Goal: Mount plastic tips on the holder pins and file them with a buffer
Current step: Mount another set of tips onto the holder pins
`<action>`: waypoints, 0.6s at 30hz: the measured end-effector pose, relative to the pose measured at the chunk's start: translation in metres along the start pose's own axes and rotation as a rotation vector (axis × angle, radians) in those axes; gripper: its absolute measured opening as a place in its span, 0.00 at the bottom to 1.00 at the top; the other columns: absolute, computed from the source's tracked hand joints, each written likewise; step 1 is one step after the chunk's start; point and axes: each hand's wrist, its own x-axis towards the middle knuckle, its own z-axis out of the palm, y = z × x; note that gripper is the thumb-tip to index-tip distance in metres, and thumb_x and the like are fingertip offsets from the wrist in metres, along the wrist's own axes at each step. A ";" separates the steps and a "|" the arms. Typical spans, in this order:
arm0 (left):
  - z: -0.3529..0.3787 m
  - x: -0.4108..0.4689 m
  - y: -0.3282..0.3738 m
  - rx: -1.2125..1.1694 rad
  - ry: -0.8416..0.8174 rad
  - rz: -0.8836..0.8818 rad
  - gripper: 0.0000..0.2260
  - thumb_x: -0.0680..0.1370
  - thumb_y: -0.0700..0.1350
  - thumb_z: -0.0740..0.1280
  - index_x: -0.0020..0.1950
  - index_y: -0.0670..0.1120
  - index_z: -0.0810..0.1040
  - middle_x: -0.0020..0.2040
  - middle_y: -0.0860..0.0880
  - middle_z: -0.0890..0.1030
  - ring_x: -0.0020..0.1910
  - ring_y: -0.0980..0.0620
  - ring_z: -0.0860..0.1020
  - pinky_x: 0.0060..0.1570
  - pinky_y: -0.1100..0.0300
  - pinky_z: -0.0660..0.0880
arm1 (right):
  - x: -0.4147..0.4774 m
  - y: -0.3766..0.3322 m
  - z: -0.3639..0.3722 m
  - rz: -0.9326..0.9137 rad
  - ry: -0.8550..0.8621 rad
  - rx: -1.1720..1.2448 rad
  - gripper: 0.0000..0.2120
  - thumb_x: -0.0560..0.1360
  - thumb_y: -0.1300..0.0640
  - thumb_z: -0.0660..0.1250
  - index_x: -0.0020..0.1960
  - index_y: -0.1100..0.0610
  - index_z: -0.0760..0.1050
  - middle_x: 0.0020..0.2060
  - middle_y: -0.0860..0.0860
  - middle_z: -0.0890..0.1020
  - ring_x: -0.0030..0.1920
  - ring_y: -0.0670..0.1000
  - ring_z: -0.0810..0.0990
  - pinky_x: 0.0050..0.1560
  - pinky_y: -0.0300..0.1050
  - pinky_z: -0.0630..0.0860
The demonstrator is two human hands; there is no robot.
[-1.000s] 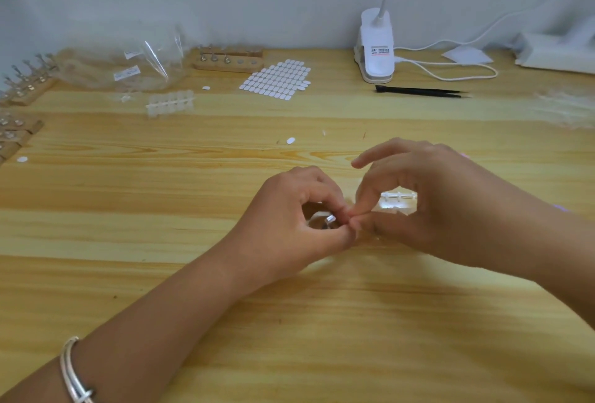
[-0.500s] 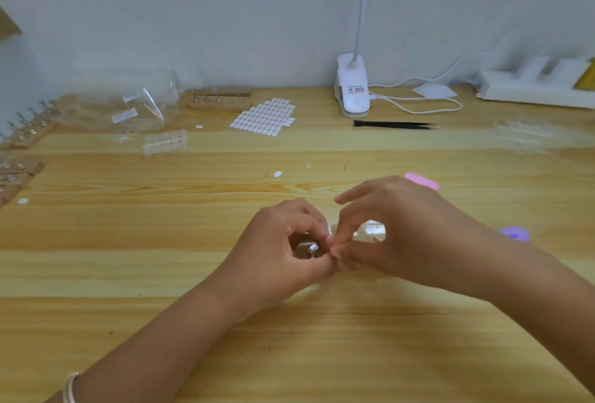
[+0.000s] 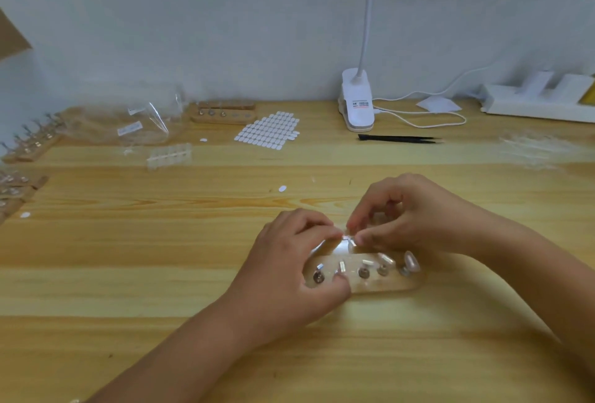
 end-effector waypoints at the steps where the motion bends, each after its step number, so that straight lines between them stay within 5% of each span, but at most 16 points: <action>1: 0.001 0.000 0.000 0.009 0.001 -0.002 0.23 0.67 0.55 0.68 0.61 0.53 0.80 0.58 0.62 0.73 0.62 0.63 0.68 0.66 0.64 0.61 | 0.001 0.000 0.000 -0.009 0.012 -0.039 0.09 0.65 0.58 0.83 0.39 0.47 0.86 0.34 0.44 0.83 0.33 0.37 0.76 0.36 0.28 0.70; 7: 0.002 -0.001 -0.002 0.005 -0.002 -0.009 0.24 0.67 0.58 0.66 0.63 0.55 0.79 0.59 0.63 0.72 0.63 0.64 0.66 0.66 0.67 0.58 | 0.003 0.004 0.001 -0.054 0.004 -0.249 0.12 0.64 0.47 0.82 0.45 0.41 0.84 0.43 0.38 0.81 0.52 0.39 0.74 0.48 0.31 0.68; 12: 0.003 -0.001 -0.003 0.007 0.007 -0.017 0.23 0.67 0.57 0.67 0.62 0.55 0.80 0.59 0.63 0.72 0.64 0.63 0.67 0.66 0.67 0.58 | 0.001 0.003 0.002 -0.138 0.014 -0.277 0.12 0.65 0.46 0.81 0.47 0.42 0.85 0.46 0.40 0.83 0.54 0.42 0.75 0.56 0.40 0.71; 18: 0.003 0.000 -0.002 0.012 0.010 -0.015 0.22 0.68 0.56 0.67 0.61 0.55 0.79 0.60 0.63 0.72 0.64 0.62 0.67 0.68 0.61 0.61 | 0.002 0.006 0.003 -0.182 0.039 -0.268 0.08 0.66 0.47 0.80 0.45 0.45 0.87 0.44 0.38 0.83 0.54 0.43 0.77 0.54 0.37 0.72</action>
